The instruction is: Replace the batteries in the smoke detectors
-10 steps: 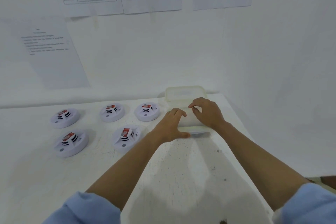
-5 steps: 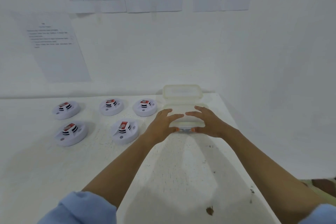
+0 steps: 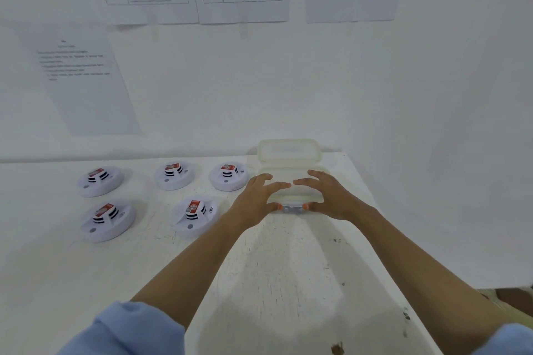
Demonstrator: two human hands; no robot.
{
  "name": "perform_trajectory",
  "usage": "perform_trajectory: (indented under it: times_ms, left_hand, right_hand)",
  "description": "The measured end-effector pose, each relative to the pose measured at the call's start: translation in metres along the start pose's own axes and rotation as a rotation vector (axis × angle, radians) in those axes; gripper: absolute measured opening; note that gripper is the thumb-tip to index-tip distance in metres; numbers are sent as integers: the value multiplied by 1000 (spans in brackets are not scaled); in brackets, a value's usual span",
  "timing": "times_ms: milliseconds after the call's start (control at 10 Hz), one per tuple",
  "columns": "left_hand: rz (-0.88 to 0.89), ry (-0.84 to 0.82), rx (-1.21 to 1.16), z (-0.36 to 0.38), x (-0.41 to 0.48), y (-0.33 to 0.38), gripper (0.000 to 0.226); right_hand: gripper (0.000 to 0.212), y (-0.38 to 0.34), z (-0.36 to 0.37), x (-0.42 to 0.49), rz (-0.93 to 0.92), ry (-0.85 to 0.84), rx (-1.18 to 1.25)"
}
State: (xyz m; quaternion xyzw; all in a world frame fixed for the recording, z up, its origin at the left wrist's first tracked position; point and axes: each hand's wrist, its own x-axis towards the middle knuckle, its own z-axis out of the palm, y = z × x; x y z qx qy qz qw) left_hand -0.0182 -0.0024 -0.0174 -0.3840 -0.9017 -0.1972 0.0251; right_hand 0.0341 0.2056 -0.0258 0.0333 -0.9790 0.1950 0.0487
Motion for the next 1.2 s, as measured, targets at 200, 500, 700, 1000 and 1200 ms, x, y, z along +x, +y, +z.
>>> perform_trajectory:
  times_ms: [200, 500, 700, 1000, 1200]
  left_hand:
    - [14, 2, 26, -1, 9, -4, 51]
    - [22, -7, 50, -2, 19, -10, 51]
    - [30, -3, 70, 0, 25, -14, 51]
    - [31, -6, 63, 1, 23, -13, 52]
    - [70, 26, 57, 9, 11, -14, 60]
  right_hand:
    - [63, 4, 0, 8, 0, 7, -8]
    - [63, 5, -3, 17, 14, 8, 6]
    - [63, 10, -1, 22, 15, -2, 17]
    - [63, 4, -7, 18, 25, -15, -30]
    - [66, -15, -6, -6, 86, 5, -195]
